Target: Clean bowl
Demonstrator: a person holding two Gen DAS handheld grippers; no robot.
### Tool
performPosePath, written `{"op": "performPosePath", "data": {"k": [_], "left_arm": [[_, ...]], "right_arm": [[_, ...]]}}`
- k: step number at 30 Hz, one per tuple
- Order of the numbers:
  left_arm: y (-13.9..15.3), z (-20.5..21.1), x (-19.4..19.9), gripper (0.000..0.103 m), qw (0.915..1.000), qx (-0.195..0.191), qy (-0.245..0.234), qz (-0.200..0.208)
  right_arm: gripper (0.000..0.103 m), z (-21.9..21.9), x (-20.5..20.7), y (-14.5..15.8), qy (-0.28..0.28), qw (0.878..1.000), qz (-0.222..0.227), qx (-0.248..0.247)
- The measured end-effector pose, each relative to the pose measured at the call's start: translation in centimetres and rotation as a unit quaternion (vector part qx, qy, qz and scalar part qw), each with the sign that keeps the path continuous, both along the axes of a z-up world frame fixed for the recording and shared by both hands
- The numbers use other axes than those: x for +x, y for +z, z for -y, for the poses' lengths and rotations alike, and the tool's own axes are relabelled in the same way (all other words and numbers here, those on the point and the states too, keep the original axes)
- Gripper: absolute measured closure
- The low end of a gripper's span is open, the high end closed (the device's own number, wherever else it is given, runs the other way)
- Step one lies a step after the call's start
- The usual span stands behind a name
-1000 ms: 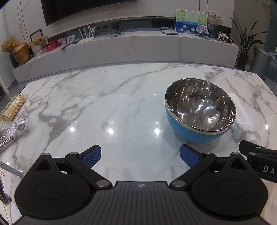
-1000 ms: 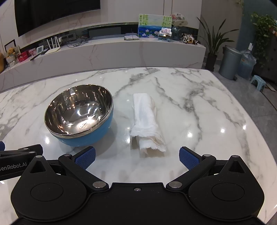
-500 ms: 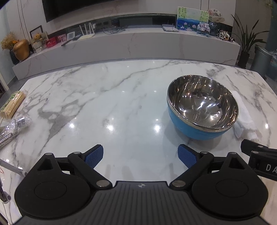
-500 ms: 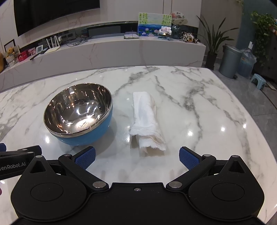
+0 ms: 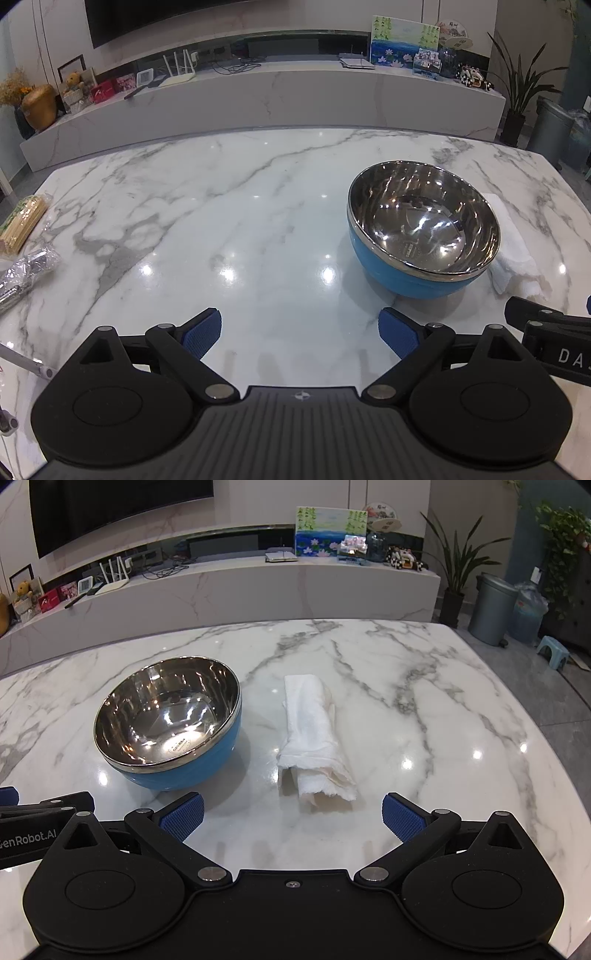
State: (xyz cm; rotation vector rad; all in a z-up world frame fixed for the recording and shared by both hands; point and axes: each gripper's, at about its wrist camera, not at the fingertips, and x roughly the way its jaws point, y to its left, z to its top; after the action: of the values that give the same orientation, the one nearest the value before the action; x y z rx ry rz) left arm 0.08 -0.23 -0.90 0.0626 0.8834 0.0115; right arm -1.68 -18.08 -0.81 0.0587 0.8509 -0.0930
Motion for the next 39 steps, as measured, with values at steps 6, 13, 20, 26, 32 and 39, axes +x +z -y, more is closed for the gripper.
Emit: {"op": "performPosePath", "data": {"k": [6,13,20,26,32,39], "left_arm": [[-0.1,0.1,0.1,0.010,1.0000,0.000,-0.001,-0.006],[-0.2,0.0,0.3,0.010,0.9999,0.000,0.000,-0.011],[-0.3,0.0,0.2,0.010,0.9999,0.000,0.000,-0.015],[-0.3,-0.2,0.2,0.010,0.9998,-0.005,-0.002,-0.020],[-0.3,-0.4,0.3,0.010,0.9997,-0.004,-0.005,-0.024],[-0.1,-0.5,-0.1,0.010,0.9998,-0.004,-0.003,-0.021]], "right_arm": [[0.000,0.0,0.2,-0.1,0.001,1.000,-0.002,-0.001],[0.000,-0.1,0.0,-0.2,0.002,1.000,-0.004,-0.001],[0.000,-0.1,0.1,-0.3,0.003,1.000,-0.007,-0.002],[0.000,-0.2,0.3,-0.5,0.005,1.000,-0.011,-0.001],[0.000,-0.2,0.4,-0.7,0.007,1.000,-0.015,-0.002],[0.000,0.1,0.3,-1.1,0.007,1.000,-0.021,0.002]]}}
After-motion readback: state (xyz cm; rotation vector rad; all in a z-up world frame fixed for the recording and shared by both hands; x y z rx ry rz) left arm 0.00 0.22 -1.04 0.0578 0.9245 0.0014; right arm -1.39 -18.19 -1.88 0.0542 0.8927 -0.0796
